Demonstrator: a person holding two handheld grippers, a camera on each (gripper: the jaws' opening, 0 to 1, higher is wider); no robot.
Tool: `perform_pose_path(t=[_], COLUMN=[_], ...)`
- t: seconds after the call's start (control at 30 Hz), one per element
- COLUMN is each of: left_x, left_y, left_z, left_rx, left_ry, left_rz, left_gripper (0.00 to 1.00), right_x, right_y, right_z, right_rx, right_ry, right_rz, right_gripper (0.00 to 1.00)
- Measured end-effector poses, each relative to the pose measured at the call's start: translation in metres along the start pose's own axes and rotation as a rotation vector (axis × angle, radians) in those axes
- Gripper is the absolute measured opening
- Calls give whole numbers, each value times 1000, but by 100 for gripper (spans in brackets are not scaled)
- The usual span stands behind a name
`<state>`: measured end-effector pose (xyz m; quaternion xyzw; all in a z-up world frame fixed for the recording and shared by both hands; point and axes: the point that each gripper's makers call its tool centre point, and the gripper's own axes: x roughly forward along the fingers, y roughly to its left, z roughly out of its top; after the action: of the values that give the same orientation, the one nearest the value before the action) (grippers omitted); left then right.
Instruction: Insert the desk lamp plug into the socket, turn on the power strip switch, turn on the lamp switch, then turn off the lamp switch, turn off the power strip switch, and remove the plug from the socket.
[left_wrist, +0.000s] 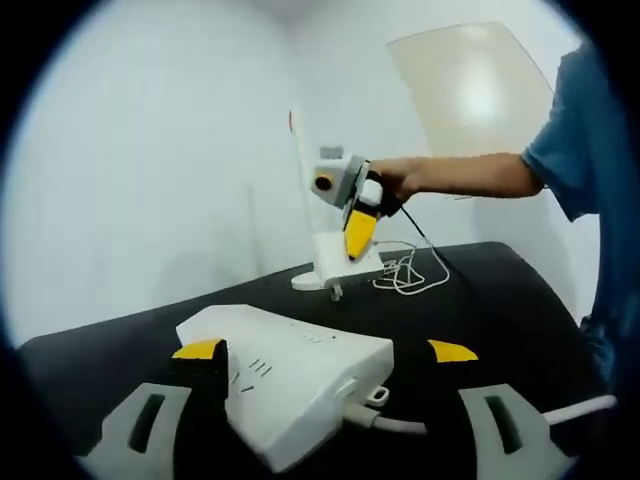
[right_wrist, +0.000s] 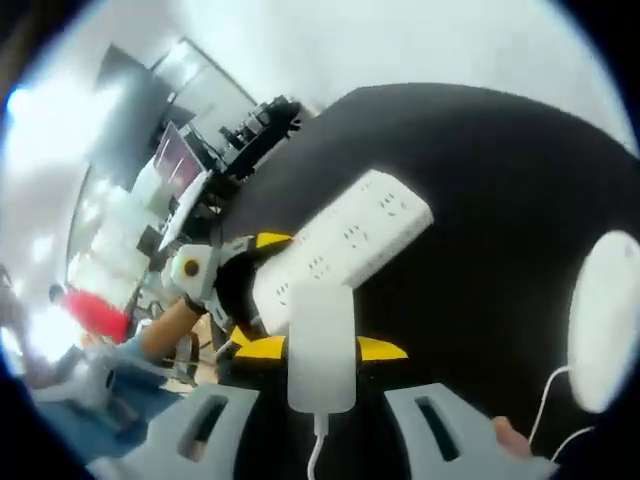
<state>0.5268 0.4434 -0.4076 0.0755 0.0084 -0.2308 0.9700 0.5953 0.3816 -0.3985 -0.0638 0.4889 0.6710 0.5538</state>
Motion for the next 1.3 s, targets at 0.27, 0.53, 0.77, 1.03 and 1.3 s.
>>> perform_pose_path(t=[0.27, 0.53, 0.77, 1.03, 1.3], left_x=[0, 0, 0, 0, 1], left_y=[-1, 0, -1, 0, 0], left_z=[0, 0, 0, 0, 0], left_rx=[1, 1, 3, 3, 3], left_ry=[-1, -2, -3, -3, -3], left_rz=[-2, -3, -3, -3, -3], left_gripper=[77, 77, 77, 77, 77], right_x=[4, 9, 4, 7, 5], right_y=[-10, -12, -36, -34, -38], right_z=[-8, -11, -11, -11, -6], right_rx=[54, 170, 210, 206, 23], right_ry=[-19, -107, -131, -156, -160], right_rz=[15, 82, 83, 80, -75], right_gripper=[25, 25, 25, 26, 28])
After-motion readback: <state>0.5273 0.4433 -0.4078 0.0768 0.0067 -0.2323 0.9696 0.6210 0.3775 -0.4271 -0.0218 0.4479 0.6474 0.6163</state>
